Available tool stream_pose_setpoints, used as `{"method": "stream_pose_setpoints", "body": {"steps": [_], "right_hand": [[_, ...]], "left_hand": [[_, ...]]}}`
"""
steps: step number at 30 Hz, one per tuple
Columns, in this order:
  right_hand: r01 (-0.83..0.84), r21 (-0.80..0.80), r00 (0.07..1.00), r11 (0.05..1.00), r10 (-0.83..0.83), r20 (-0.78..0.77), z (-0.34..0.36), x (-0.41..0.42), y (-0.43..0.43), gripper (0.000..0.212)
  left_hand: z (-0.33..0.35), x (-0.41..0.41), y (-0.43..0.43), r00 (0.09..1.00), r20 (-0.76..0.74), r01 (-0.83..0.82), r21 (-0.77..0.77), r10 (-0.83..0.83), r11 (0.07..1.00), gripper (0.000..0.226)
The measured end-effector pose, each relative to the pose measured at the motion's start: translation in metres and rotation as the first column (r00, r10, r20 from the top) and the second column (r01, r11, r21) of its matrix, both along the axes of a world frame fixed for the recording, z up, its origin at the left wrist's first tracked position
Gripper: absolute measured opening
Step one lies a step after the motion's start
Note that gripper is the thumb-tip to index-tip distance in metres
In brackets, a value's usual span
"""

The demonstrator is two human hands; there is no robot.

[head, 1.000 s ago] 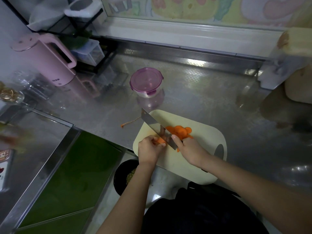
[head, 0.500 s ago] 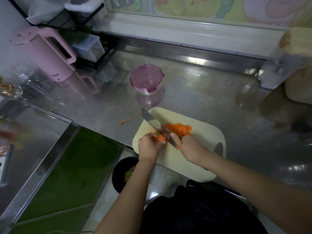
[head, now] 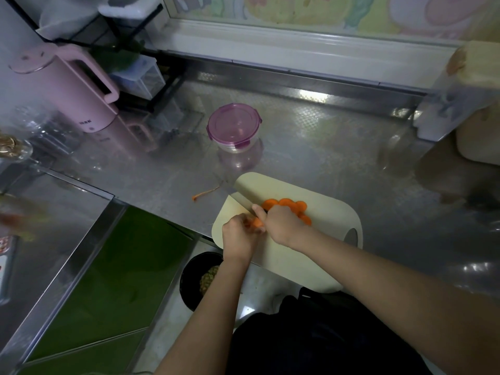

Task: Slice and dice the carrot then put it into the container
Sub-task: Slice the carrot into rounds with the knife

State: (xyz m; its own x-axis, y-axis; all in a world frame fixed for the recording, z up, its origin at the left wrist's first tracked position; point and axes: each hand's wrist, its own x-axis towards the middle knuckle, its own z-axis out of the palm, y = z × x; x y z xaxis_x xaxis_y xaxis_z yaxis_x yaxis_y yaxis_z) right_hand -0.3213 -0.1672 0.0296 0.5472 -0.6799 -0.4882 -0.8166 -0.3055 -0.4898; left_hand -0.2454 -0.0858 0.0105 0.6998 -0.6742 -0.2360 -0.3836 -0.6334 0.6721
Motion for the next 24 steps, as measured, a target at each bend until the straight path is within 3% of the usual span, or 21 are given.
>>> {"method": "stream_pose_setpoints", "body": {"steps": [6, 10, 15, 19, 24], "right_hand": [[-0.079, 0.1, 0.995, 0.992, 0.084, -0.047, -0.001, 0.009, -0.005, 0.055], [-0.004, 0.093, 0.999, 0.996, 0.009, -0.046, 0.004, -0.003, -0.004, 0.046], [0.012, 0.153, 0.976, 0.988, -0.045, 0.213, -0.003, -0.044, -0.002, 0.046], [-0.025, 0.238, 0.997, 0.971, 0.008, 0.074, -0.008, -0.071, 0.003, 0.04], [-0.059, 0.072, 0.987, 0.996, 0.047, 0.153, -0.018, -0.057, 0.01, 0.062]], "left_hand": [[0.002, -0.001, 0.0, 1.0, 0.0, -0.002, -0.017, 0.002, 1.0, 0.014], [0.001, 0.001, 0.0, 1.0, -0.027, -0.011, 0.004, 0.011, 1.0, 0.016], [-0.001, 0.003, -0.002, 0.997, -0.063, -0.034, 0.03, 0.036, 0.999, 0.017], [0.001, 0.002, -0.002, 0.998, -0.064, -0.022, 0.032, 0.024, 0.999, 0.013], [-0.001, 0.004, -0.002, 0.998, -0.065, -0.024, 0.016, 0.025, 1.0, 0.014]]}}
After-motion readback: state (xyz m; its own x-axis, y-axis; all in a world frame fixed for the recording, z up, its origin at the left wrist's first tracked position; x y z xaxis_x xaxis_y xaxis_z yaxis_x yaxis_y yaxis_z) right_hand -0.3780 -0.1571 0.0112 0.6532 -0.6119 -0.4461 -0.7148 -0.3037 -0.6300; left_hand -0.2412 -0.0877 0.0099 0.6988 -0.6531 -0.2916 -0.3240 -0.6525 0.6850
